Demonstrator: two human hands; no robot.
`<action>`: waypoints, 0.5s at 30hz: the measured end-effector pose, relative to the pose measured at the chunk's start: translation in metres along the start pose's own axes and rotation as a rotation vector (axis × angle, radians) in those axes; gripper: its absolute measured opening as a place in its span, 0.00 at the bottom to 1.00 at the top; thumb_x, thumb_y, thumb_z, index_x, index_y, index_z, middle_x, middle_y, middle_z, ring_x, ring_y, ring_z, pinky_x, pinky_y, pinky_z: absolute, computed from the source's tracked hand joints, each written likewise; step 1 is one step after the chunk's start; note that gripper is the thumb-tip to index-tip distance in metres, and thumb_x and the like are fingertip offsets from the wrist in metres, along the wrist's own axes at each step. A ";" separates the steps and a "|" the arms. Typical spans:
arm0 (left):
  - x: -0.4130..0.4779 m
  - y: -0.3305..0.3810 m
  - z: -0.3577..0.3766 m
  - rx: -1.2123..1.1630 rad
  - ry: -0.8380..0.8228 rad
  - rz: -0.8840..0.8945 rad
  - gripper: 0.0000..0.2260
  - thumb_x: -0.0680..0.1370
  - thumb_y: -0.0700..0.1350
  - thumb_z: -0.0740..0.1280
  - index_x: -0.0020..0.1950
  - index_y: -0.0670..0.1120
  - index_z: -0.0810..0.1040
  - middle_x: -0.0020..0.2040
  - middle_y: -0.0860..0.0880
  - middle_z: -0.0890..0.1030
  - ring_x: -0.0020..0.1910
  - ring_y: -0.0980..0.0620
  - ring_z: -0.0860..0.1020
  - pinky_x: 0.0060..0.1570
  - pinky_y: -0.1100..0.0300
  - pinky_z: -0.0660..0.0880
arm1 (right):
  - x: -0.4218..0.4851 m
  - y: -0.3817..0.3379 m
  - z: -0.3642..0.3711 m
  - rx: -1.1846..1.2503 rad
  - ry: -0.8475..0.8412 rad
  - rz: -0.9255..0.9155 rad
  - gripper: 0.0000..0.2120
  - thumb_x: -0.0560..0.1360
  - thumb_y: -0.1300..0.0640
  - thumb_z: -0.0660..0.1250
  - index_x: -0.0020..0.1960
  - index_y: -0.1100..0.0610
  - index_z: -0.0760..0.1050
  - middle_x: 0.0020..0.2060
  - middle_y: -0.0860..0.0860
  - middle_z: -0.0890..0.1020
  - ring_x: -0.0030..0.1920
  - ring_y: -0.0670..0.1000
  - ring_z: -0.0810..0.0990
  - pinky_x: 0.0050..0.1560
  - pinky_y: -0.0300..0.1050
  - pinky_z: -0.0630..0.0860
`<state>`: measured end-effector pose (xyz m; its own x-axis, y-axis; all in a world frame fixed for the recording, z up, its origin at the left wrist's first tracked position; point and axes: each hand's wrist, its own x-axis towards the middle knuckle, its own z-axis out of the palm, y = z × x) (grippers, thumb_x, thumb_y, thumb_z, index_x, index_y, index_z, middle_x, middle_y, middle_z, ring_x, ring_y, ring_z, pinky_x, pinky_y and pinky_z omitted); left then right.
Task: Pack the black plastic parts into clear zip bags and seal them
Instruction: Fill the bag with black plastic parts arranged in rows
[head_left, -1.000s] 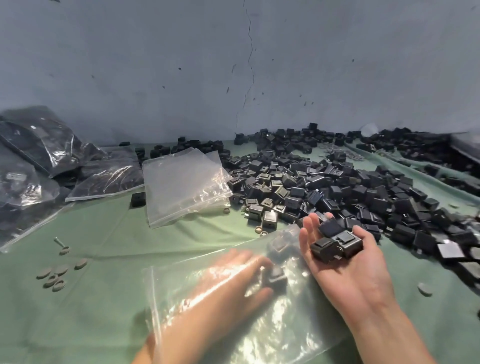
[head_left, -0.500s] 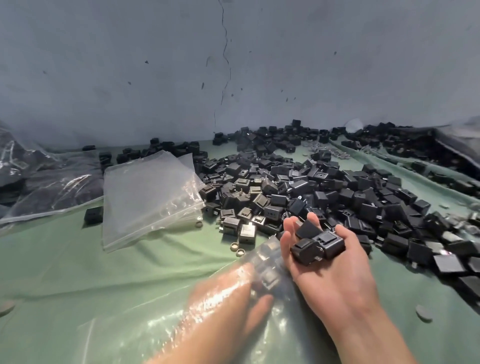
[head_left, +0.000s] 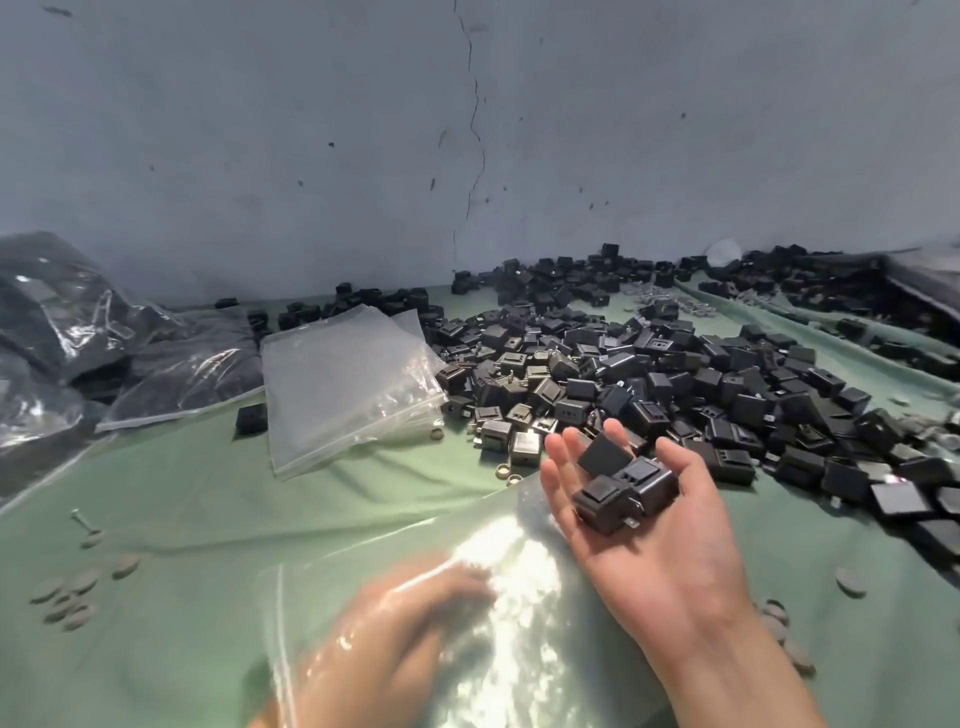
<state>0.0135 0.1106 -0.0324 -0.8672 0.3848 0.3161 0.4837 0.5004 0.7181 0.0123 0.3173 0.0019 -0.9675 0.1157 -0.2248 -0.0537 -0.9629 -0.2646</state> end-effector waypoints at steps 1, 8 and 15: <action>-0.008 -0.003 -0.013 -0.058 0.046 -0.075 0.09 0.71 0.48 0.66 0.39 0.55 0.86 0.46 0.60 0.85 0.47 0.61 0.83 0.53 0.56 0.78 | -0.004 0.004 0.000 0.005 -0.011 0.019 0.18 0.78 0.51 0.65 0.63 0.58 0.78 0.58 0.64 0.82 0.54 0.65 0.84 0.54 0.61 0.81; -0.050 0.007 -0.072 -0.051 0.814 -0.221 0.14 0.64 0.43 0.55 0.35 0.53 0.79 0.27 0.49 0.76 0.22 0.51 0.66 0.21 0.57 0.62 | -0.035 0.045 0.009 0.019 -0.047 0.179 0.14 0.76 0.55 0.67 0.60 0.54 0.80 0.57 0.59 0.84 0.55 0.63 0.84 0.56 0.63 0.80; -0.049 0.045 -0.030 -0.049 0.404 -0.211 0.07 0.78 0.54 0.61 0.50 0.61 0.79 0.43 0.64 0.82 0.43 0.62 0.80 0.41 0.63 0.75 | -0.068 0.096 0.012 -0.048 -0.086 0.346 0.14 0.72 0.55 0.63 0.54 0.53 0.82 0.58 0.56 0.84 0.58 0.61 0.84 0.56 0.58 0.78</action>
<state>0.0743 0.0915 0.0030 -0.9274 -0.0598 0.3692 0.2937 0.4946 0.8180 0.0697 0.2145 0.0030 -0.9437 -0.2380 -0.2295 0.2903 -0.9287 -0.2305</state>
